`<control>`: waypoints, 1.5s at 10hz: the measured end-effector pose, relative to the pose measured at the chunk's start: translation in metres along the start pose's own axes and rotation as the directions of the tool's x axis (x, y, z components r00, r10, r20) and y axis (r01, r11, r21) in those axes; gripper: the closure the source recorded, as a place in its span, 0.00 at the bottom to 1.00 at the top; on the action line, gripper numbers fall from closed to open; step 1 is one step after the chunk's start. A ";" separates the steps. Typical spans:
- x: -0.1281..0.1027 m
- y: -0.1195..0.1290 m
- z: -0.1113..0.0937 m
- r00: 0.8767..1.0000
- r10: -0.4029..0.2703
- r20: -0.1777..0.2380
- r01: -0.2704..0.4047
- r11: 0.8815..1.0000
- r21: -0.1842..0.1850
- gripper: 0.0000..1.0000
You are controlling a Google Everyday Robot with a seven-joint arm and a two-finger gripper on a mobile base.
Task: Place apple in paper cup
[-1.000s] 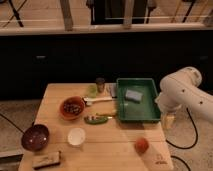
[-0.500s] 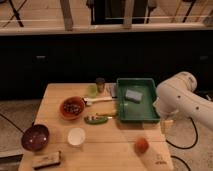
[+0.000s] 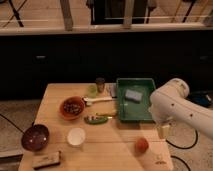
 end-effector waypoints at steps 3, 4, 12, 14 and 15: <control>-0.010 0.013 0.009 0.999 -0.046 0.016 0.046 0.999 -0.009 0.20; -0.011 0.016 0.012 0.998 -0.057 0.019 0.058 0.998 -0.014 0.20; -0.025 0.042 0.039 0.987 -0.150 0.066 0.152 0.988 -0.036 0.20; -0.032 0.047 0.048 0.980 -0.179 0.082 0.183 0.982 -0.039 0.20; -0.036 0.050 0.053 0.976 -0.196 0.090 0.201 0.979 -0.041 0.20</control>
